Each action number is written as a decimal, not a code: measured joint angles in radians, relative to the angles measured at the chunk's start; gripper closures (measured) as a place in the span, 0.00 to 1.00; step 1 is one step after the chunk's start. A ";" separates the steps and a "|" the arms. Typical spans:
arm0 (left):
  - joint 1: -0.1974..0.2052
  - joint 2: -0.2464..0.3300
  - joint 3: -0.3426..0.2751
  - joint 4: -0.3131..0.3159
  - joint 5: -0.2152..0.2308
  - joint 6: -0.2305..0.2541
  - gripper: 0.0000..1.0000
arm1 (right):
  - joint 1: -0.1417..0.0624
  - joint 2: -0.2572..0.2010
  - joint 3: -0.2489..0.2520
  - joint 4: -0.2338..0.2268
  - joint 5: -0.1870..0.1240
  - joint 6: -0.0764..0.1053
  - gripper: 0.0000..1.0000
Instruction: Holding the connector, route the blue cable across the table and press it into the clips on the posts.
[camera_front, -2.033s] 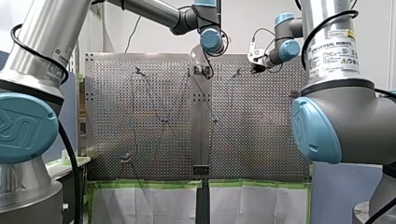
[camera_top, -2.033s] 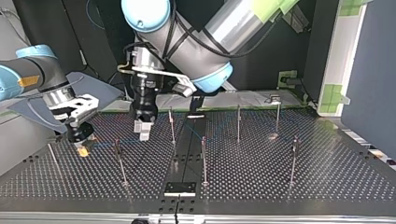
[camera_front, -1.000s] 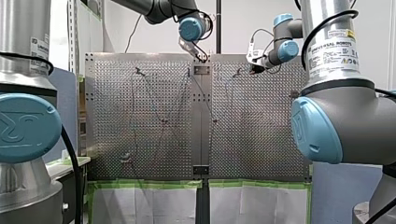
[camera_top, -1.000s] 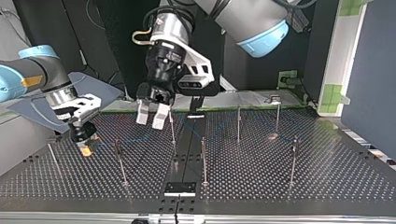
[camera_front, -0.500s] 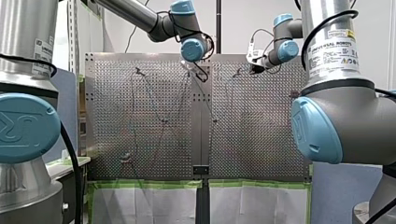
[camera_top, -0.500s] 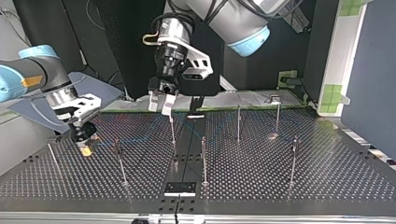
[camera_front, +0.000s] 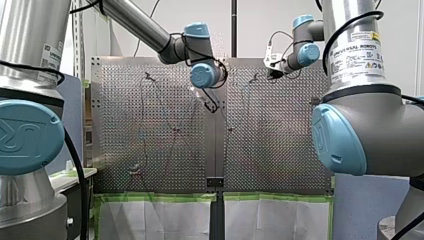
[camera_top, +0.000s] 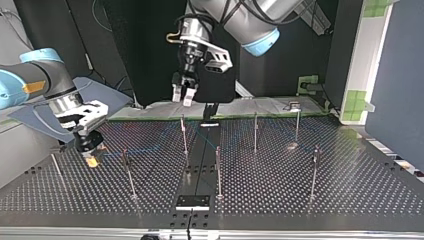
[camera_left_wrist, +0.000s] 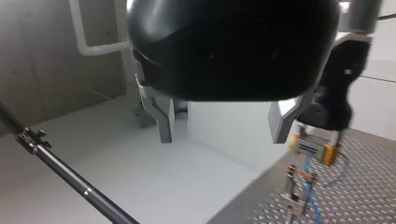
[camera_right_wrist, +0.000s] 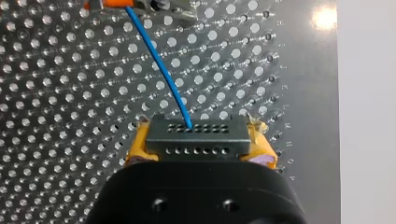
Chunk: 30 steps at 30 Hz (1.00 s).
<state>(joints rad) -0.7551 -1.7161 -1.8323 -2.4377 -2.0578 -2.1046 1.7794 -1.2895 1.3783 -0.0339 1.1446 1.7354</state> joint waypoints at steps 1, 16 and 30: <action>0.000 0.000 -0.008 0.000 0.000 0.000 0.00 | 0.000 0.000 0.000 0.000 0.000 0.000 1.00; -0.001 0.000 -0.141 0.000 -0.001 0.007 0.00 | -0.003 0.000 0.000 0.000 0.000 0.000 1.00; 0.020 -0.001 -0.260 0.073 -0.041 0.056 0.00 | -0.014 0.000 0.000 0.004 0.011 -0.001 1.00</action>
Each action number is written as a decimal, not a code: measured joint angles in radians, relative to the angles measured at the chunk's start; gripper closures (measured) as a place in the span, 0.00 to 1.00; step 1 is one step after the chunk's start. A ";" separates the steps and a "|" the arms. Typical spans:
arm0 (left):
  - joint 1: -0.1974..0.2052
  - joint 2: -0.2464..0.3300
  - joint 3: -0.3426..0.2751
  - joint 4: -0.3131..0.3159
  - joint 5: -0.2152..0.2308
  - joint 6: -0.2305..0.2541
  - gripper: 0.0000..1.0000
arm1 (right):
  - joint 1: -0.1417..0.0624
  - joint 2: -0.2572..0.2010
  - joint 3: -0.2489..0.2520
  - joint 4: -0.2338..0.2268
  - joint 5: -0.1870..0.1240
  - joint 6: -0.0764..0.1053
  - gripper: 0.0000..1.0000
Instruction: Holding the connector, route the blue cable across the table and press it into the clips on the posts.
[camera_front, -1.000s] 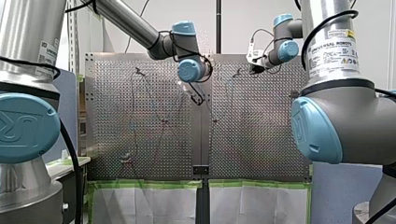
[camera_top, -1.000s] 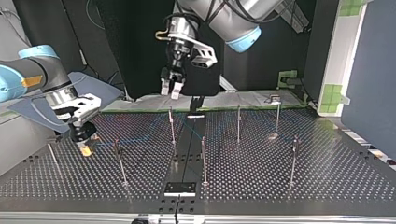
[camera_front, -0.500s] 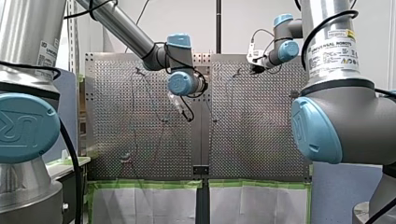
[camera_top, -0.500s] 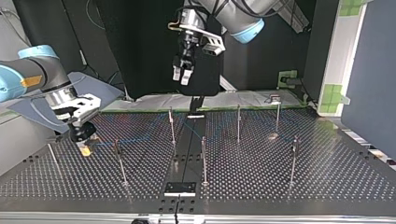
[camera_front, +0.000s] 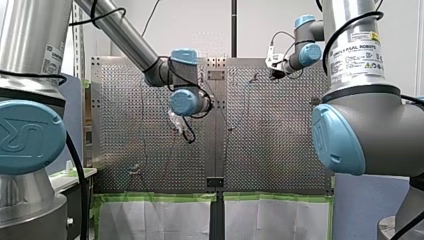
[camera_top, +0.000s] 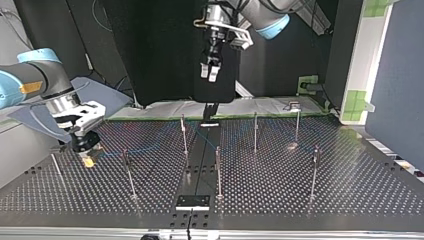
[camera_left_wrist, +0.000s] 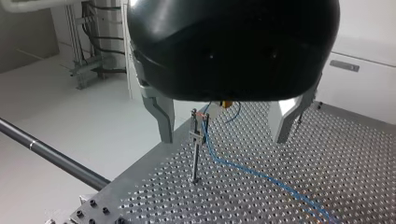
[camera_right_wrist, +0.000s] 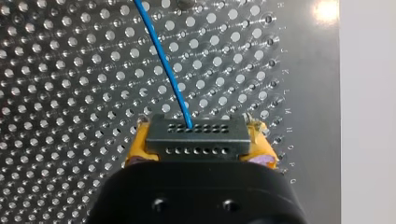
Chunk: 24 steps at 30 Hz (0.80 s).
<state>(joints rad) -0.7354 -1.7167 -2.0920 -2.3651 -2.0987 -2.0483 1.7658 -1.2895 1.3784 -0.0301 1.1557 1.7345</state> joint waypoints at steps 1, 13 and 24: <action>0.002 0.000 -0.007 0.007 -0.001 0.003 0.00 | -0.001 0.000 0.000 0.001 0.003 0.000 1.00; 0.027 0.000 -0.105 0.049 -0.001 0.041 0.00 | -0.002 -0.001 -0.001 0.003 0.034 -0.006 1.00; 0.049 0.000 -0.188 0.098 0.009 0.075 0.00 | -0.002 -0.007 0.001 0.013 0.045 -0.011 1.00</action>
